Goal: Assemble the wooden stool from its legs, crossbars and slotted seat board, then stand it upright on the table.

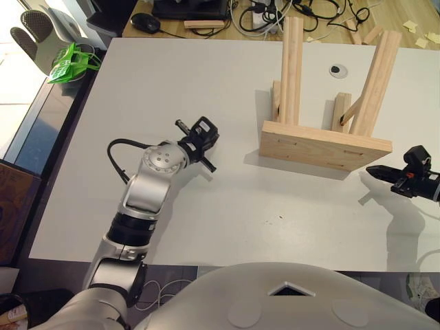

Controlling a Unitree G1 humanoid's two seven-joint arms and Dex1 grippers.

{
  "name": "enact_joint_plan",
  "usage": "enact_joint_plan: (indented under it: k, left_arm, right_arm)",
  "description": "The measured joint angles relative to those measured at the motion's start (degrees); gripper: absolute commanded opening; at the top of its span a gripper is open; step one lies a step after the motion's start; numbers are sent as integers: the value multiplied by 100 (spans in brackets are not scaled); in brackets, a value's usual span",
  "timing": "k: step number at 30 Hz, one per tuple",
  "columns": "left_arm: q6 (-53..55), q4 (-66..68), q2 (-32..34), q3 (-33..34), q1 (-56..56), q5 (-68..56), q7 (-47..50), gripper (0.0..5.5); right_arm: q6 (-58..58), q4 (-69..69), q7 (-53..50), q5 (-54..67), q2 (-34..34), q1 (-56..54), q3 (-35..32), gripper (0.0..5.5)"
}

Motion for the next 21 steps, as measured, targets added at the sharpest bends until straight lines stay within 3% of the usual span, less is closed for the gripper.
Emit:
enact_joint_plan:
  k: [9,21]
  left_arm:
    - [212,85,-572,-386,5,0,235,1]
    - [601,377,-1493,-331,90,-233,748,1]
  right_arm:
    - [-505,160,-370,-426,188,-98,395,0]
    - [-800,336,-606,-488,185,-32,244,0]
